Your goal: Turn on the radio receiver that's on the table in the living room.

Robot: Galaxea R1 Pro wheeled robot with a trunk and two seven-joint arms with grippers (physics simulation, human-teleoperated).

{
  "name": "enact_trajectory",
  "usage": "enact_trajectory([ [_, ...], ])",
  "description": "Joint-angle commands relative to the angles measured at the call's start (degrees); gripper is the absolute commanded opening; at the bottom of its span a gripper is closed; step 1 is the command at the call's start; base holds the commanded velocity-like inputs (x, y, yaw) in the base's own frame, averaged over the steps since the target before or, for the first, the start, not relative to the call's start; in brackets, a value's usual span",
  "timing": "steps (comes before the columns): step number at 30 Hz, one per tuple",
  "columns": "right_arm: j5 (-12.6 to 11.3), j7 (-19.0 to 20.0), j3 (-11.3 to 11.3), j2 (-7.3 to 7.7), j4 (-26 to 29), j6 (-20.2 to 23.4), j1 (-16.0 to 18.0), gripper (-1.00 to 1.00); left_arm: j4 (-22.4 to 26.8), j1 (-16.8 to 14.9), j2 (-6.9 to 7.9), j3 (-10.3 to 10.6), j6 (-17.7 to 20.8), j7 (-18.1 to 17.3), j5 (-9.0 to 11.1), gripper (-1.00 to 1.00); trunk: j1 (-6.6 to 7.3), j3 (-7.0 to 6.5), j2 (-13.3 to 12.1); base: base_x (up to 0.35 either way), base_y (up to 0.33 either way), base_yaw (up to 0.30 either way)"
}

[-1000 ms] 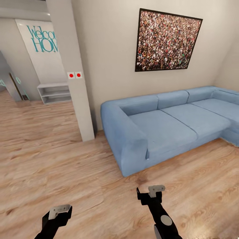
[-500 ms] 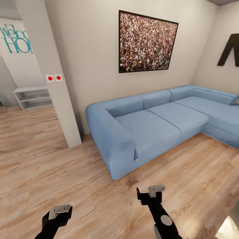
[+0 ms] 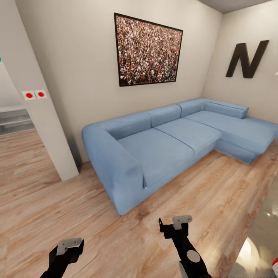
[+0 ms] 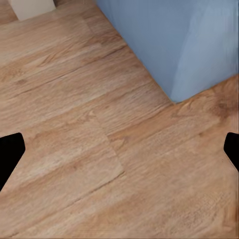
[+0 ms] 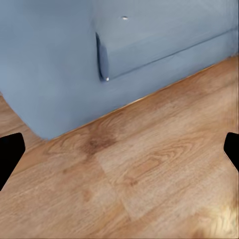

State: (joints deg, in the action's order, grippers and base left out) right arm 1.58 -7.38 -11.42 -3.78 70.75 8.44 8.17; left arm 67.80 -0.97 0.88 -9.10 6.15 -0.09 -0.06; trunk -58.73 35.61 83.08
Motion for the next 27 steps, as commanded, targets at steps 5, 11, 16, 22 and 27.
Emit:
enact_trajectory([
  [5, 0.0, 0.0, 0.01, 0.0, 0.0, 0.0, 0.0, 1.0, -0.01, 0.0, 0.0, 0.0, 0.0, 0.0, -0.02, 1.0, 0.0, -0.17, 0.0, 0.091, 0.0, -0.269],
  [11, 0.0, 0.0, 0.06, 0.0, 0.0, 0.0, -0.03, 1.0, -0.03, 0.0, 0.0, 0.05, 0.0, 0.0, 0.0, 1.0, 0.0, -0.37, 0.0, 0.091, 0.0, -0.269],
  [16, 0.0, 0.0, 0.03, 0.0, 0.0, 0.0, -0.01, 1.0, -0.03, 0.0, 0.0, 0.05, 0.0, 0.0, 0.02, 1.0, 0.0, -0.54, 0.0, 0.091, 0.0, -0.269],
  [22, 0.0, 0.0, 0.03, 0.0, 0.0, 0.0, 0.0, 1.0, -0.03, 0.0, 0.0, 0.05, 0.0, 0.0, 0.05, 1.0, 0.0, -0.75, 0.0, 0.091, 0.0, -0.269],
  [27, 0.0, 0.0, 0.06, 0.0, 0.0, 0.0, 0.0, 1.0, -0.06, 0.0, 0.0, 0.05, 0.0, 0.0, 0.07, 1.0, 0.0, -0.92, 0.0, 0.091, 0.0, -0.269],
])
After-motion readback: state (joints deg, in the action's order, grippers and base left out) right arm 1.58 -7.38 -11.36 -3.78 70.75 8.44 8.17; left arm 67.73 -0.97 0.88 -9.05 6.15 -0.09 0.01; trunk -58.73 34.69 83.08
